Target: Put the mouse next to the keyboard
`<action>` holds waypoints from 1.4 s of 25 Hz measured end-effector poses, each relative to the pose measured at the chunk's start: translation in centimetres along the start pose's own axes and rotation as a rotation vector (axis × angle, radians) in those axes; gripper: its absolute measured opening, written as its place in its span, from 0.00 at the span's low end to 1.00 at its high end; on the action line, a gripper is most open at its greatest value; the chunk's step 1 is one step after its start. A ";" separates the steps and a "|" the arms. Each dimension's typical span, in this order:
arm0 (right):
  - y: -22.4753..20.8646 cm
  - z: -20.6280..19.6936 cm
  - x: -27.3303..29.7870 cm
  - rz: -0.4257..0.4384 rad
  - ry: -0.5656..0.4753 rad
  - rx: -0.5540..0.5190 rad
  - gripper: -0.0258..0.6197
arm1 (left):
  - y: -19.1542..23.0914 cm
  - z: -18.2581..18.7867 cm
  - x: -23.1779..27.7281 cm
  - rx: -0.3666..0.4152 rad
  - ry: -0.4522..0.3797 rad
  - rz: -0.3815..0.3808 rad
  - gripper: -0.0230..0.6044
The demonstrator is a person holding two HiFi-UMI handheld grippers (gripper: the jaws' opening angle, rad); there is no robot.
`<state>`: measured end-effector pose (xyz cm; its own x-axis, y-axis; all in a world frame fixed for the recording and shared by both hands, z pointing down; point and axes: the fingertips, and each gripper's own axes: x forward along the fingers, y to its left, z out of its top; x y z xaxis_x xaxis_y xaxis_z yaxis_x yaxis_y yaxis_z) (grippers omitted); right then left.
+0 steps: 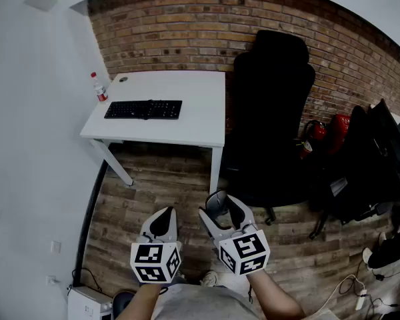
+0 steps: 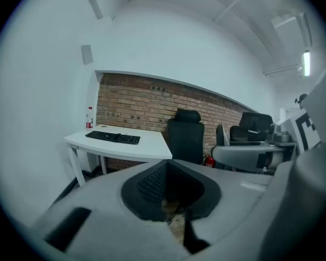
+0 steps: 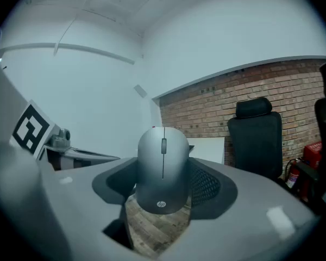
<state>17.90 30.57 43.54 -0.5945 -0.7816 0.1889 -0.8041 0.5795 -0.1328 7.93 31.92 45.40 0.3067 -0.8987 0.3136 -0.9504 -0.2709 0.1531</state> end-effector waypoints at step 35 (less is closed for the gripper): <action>-3.8 3.7 19.2 -0.045 0.037 0.011 0.49 | 13.9 6.7 14.1 -0.043 -0.001 -0.072 0.03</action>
<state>9.53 12.50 44.07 -0.5571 -0.7977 0.2308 -0.8303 0.5409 -0.1343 -1.30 13.19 45.62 0.3744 -0.8777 0.2991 -0.9225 -0.3199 0.2159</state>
